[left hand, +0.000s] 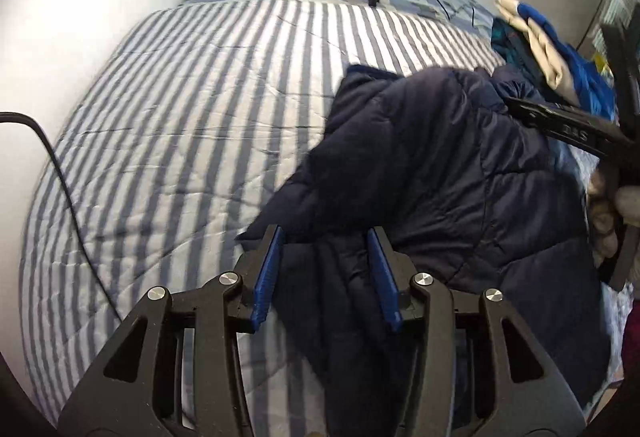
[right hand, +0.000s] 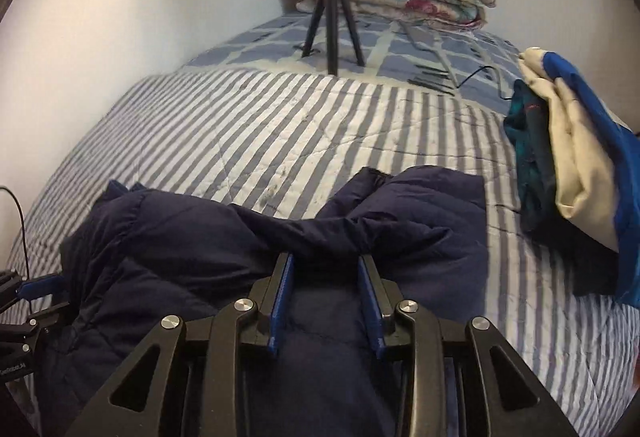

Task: Fold large clothes

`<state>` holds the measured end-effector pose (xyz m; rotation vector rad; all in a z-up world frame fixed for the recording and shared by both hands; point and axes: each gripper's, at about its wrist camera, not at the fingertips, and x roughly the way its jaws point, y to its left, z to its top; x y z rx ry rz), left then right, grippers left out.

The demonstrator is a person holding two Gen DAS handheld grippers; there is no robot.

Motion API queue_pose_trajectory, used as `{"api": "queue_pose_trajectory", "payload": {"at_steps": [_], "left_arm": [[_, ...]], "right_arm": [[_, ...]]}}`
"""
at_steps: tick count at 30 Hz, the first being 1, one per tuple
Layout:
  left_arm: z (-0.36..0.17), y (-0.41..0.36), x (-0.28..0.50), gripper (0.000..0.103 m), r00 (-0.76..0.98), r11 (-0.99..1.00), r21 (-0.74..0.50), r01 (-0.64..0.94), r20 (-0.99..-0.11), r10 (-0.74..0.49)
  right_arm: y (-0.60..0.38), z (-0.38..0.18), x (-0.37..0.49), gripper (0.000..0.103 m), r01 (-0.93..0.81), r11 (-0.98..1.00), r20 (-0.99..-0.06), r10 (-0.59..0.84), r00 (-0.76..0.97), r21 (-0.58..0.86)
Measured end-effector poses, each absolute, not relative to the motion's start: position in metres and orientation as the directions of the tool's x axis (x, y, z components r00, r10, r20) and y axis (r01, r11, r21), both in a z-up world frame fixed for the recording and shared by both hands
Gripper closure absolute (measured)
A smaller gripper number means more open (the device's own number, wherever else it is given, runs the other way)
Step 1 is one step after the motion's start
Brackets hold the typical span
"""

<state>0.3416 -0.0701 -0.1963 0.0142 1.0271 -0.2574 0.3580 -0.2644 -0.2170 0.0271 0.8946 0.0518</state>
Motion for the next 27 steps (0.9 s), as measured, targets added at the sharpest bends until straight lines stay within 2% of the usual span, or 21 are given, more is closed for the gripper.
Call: {"api": "queue_pose_trajectory", "payload": {"at_steps": [7, 13, 18, 24, 27], "left_arm": [[-0.151, -0.035, 0.302, 0.056, 0.508, 0.944, -0.211, 0.254, -0.801, -0.315], [-0.148, -0.026, 0.274, 0.056, 0.437, 0.910, -0.352, 0.218, -0.799, -0.414], [-0.163, -0.050, 0.250, 0.056, 0.384, 0.906, -0.331, 0.263, -0.826, -0.413], [-0.196, -0.070, 0.223, 0.056, 0.355, 0.924, -0.189, 0.332, -0.883, -0.307], [-0.205, -0.061, 0.215, 0.051, 0.342, 0.926, -0.201, 0.321, -0.887, -0.311]], "right_arm": [[-0.267, -0.176, 0.286, 0.068, -0.111, 0.988, -0.764, 0.154, 0.626, 0.109], [-0.260, -0.179, 0.209, 0.065, -0.152, 0.972, -0.786, 0.233, 0.573, 0.177], [-0.244, -0.205, 0.164, 0.065, -0.172, 0.967, -0.828, 0.251, 0.501, 0.189], [-0.234, -0.229, 0.125, 0.063, -0.174, 0.972, -0.852, 0.224, 0.473, 0.159], [-0.233, -0.229, 0.107, 0.063, -0.193, 0.969, -0.855, 0.229, 0.464, 0.155]]}}
